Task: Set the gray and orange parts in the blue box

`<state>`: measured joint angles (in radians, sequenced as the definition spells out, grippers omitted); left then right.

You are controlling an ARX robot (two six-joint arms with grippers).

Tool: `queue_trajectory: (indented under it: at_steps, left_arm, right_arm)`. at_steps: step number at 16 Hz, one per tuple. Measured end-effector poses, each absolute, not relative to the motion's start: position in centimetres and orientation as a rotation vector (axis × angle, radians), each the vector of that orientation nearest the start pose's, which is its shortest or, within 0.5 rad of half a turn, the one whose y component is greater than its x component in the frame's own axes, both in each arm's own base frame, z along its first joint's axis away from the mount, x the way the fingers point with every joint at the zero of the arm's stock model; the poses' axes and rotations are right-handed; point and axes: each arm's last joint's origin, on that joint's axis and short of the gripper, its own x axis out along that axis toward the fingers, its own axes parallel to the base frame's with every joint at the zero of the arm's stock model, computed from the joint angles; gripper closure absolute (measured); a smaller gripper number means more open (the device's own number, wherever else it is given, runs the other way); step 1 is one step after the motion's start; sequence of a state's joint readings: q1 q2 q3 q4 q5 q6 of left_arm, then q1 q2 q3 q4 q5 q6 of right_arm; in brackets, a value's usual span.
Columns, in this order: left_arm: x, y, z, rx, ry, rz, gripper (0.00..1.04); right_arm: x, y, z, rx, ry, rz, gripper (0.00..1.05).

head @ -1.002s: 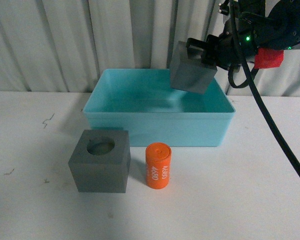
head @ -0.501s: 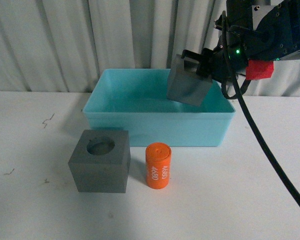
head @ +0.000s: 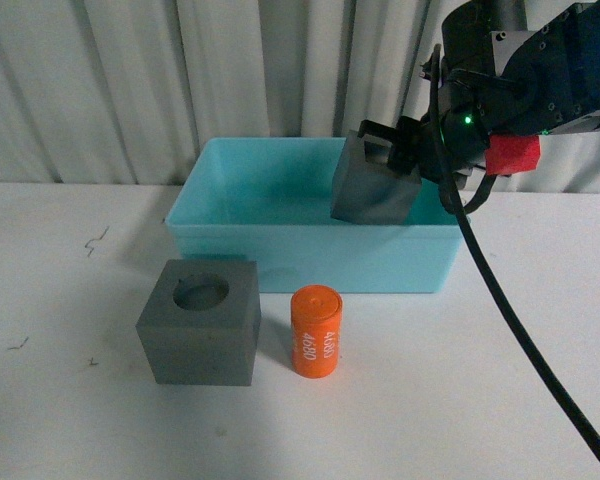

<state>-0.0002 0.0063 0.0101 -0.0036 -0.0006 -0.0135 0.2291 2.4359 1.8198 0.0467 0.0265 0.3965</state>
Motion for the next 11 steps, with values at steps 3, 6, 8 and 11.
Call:
queue_trajectory:
  at_steps: [3, 6, 8, 11]
  left_arm:
    - [9.7, 0.0, 16.6, -0.014, 0.000, 0.000, 0.07]
    - [9.7, 0.0, 16.6, -0.014, 0.000, 0.000, 0.07]
    - [9.7, 0.0, 16.6, -0.014, 0.000, 0.000, 0.07]
    - [9.7, 0.0, 16.6, -0.014, 0.000, 0.000, 0.07]
  right_arm:
    - [49.6, 11.2, 16.0, 0.205, 0.448, 0.094, 0.04]
    - [44.9, 8.9, 21.5, 0.133, 0.260, 0.095, 0.06]
    - [43.4, 8.2, 22.7, 0.116, 0.220, 0.093, 0.06]
    - [40.3, 6.6, 24.5, 0.101, 0.164, 0.069, 0.06]
